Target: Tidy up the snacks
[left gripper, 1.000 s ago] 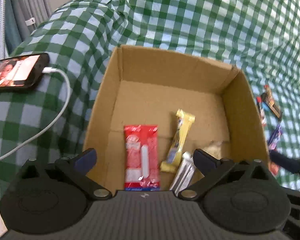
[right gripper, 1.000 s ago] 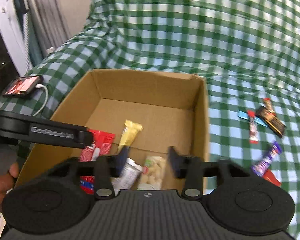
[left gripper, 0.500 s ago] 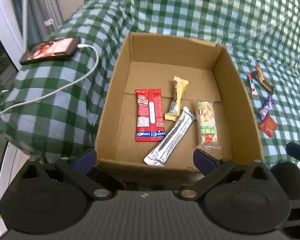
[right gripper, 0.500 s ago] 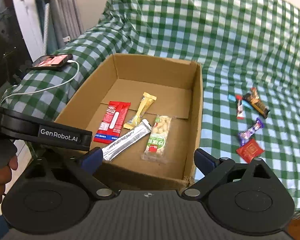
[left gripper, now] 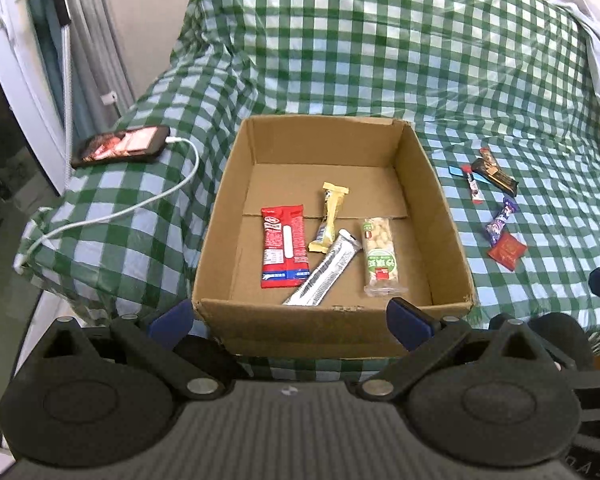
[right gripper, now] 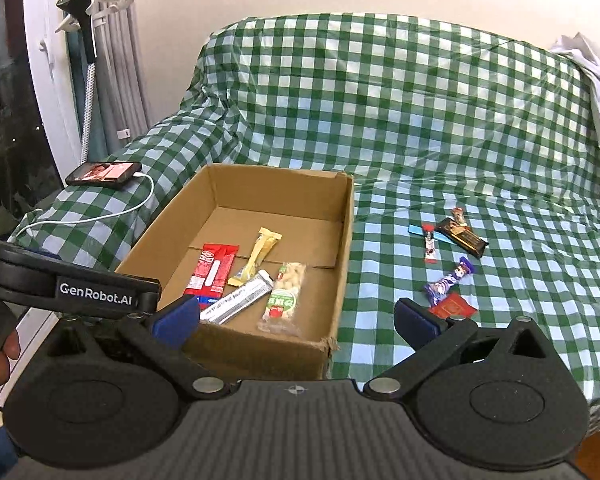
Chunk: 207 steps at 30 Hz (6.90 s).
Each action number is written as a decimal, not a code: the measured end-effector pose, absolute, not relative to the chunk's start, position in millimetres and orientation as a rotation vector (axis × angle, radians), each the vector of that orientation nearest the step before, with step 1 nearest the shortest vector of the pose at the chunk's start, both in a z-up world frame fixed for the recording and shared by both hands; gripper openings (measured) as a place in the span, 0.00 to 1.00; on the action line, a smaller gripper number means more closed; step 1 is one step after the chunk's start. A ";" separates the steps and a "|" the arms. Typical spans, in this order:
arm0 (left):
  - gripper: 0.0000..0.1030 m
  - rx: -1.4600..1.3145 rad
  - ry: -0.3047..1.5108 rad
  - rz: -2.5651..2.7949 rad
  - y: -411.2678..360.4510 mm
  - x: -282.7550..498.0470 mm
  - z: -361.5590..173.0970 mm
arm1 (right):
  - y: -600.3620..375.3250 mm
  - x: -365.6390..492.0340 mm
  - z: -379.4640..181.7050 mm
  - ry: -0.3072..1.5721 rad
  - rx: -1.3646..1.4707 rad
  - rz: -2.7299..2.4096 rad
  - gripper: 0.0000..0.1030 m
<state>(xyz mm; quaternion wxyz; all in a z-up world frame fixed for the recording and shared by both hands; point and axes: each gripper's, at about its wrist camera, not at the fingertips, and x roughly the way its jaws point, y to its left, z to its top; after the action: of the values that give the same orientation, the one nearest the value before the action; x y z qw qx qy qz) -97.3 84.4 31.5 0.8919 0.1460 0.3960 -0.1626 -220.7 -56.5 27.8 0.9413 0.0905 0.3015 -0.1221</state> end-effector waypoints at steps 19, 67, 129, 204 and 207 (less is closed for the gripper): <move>1.00 0.306 0.818 -0.322 93.4 -120.3 33.3 | -52.1 -246.3 29.3 0.598 0.185 -0.224 0.99; 1.00 0.351 0.922 -0.319 82.4 -98.3 5.0 | -66.0 -224.6 1.4 0.711 0.235 -0.206 0.99; 1.00 0.432 1.141 -0.532 -351.6 129.4 -158.1 | -497.9 -135.1 -182.7 0.750 0.545 -0.803 0.21; 0.08 0.109 0.831 -0.540 113.0 -117.2 42.6 | -50.8 -251.1 29.5 0.601 0.095 -0.125 0.16; 0.08 0.107 0.834 -0.540 112.6 -116.9 42.5 | -51.2 -249.1 28.6 0.607 0.095 -0.124 0.16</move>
<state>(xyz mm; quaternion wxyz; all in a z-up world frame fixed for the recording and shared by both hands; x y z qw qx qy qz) -116.9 112.6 42.5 0.8778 0.0513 0.3998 -0.2587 -249.1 -51.2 28.6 0.9512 0.0468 0.2987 -0.0609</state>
